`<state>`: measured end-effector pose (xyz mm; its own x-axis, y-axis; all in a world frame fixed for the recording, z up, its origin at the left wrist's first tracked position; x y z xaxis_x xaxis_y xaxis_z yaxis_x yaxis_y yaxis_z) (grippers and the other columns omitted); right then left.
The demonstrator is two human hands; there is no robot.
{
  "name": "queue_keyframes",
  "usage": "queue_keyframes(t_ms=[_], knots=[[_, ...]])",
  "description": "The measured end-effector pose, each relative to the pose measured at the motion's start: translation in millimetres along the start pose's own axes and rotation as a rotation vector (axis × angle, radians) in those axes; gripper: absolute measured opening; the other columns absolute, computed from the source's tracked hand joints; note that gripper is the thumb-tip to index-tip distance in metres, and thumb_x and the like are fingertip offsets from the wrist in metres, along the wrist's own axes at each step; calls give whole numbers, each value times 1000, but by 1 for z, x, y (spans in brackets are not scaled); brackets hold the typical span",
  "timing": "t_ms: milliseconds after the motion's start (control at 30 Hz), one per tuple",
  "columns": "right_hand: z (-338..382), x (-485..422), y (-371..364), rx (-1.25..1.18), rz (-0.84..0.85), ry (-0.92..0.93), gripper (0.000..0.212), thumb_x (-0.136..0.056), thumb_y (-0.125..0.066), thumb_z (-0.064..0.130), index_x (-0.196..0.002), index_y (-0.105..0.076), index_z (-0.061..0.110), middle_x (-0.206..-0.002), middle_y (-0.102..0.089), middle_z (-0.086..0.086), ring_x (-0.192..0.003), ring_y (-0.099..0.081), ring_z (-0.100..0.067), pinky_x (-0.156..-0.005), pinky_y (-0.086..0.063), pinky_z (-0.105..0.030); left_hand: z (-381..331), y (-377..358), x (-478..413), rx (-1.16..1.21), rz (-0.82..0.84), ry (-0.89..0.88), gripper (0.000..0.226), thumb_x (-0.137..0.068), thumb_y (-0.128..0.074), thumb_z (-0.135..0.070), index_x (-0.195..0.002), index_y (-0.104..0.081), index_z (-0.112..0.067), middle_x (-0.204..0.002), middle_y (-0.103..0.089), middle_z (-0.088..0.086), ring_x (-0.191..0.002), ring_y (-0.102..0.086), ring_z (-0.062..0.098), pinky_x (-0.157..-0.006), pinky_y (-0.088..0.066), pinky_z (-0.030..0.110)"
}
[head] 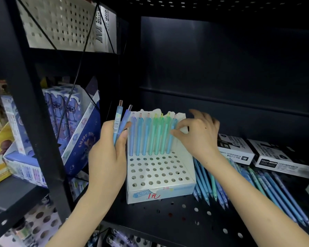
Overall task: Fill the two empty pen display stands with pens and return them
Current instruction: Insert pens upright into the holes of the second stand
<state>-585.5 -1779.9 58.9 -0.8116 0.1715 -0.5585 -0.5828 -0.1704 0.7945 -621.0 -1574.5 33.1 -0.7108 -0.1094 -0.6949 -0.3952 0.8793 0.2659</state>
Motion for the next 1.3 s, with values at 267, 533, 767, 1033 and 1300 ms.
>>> queue_keyframes(t_ms=[267, 533, 767, 1033, 1300], knots=[[22, 31, 39, -758, 26, 130, 11, -80, -67, 43, -87, -72, 35, -103, -66, 16, -107, -54, -3, -101, -38, -34, -19, -13, -2, -36, 337, -128, 15, -93, -38, -36, -103, -48, -29, -71, -58, -8, -64, -56, 12, -59, -45, 29], [10, 40, 43, -1013, 167, -44, 11, -88, -62, 22, -82, -72, 22, -88, -71, 9, -85, -63, -2, -81, -48, -18, -27, -38, 2, 11, 517, -107, 11, -95, -41, -32, -101, -48, -27, -76, -59, -4, -63, -56, 14, -53, -45, 29], [-34, 23, 63, -994, -196, -293, 23, -90, -48, 5, -81, -64, 19, -74, -64, 6, -62, -57, 0, -61, -44, -15, -23, -25, -6, -64, 268, -143, 41, -88, -25, -48, -100, -51, -19, -73, -58, 1, -61, -53, 13, -53, -41, 30], [-18, 15, 45, -506, -222, -9, 17, -91, -52, 16, -99, -67, 16, -78, -65, 10, -68, -57, -4, -70, -48, -28, -15, -22, -8, -114, 220, -124, 25, -91, -32, -46, -89, -47, -27, -52, -43, -5, -61, -49, 8, -51, -35, 17], [-12, -1, 31, -310, -260, 84, 17, -86, -55, 19, -90, -72, 17, -91, -67, 4, -85, -56, -20, -84, -42, -37, -7, -15, -6, -54, 176, -92, 32, -96, -30, -43, -111, -52, -25, -62, -55, -1, -64, -52, 10, -49, -35, 22]])
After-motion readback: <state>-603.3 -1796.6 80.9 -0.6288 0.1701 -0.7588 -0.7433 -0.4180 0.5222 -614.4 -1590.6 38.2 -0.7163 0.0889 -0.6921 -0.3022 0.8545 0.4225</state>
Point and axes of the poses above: each hand's wrist, its own x-axis away from the middle knuckle, its own y-axis out of the back of the hand, z = x × y, the point moved 4 cm from there along -x, towards the middle knuckle
